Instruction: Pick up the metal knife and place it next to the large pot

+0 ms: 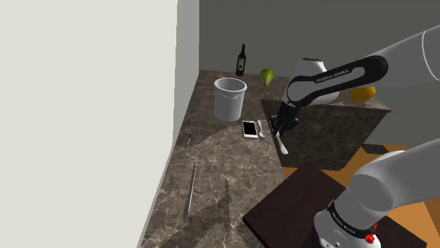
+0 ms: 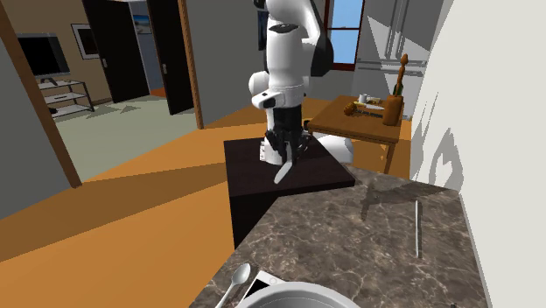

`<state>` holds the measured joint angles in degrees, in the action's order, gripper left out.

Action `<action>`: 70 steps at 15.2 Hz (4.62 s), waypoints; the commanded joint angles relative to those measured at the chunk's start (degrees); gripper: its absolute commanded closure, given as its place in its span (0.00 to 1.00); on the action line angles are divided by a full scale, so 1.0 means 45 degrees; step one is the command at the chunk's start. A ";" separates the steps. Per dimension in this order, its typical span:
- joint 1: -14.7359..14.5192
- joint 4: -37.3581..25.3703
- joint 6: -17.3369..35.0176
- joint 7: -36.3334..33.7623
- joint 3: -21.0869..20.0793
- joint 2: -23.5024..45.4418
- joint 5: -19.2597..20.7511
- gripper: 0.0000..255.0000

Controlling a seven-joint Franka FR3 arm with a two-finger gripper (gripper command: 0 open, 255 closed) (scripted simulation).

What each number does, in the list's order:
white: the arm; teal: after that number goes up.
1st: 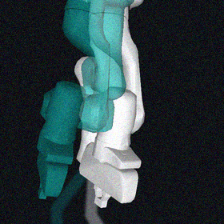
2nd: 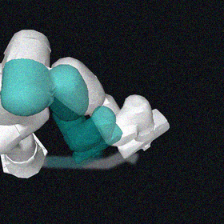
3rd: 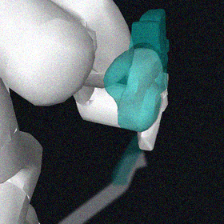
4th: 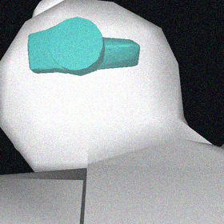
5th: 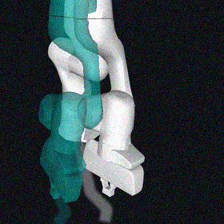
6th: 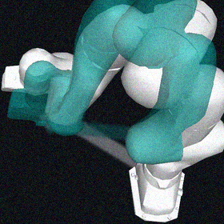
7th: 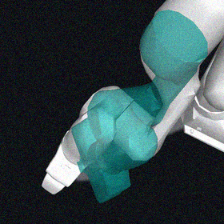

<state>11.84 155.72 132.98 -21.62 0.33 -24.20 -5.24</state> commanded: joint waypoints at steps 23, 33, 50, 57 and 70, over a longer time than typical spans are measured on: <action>-0.0070 -0.3583 -0.3744 -0.0648 -0.0275 -0.0185 0.0097 1.00; -0.0417 -0.8600 -0.3734 -0.1685 -0.0911 0.4771 0.0182 1.00; -0.0628 -0.9938 -0.2177 -0.2054 -0.1082 0.7646 0.0388 1.00; -0.0642 -0.9388 -0.1098 -0.2007 -0.1082 0.8177 0.0392 1.00; -0.0674 -0.8723 0.0831 -0.1928 -0.1072 0.9445 0.0413 1.00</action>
<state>8.82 116.33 136.17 -30.32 -4.49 17.91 -3.39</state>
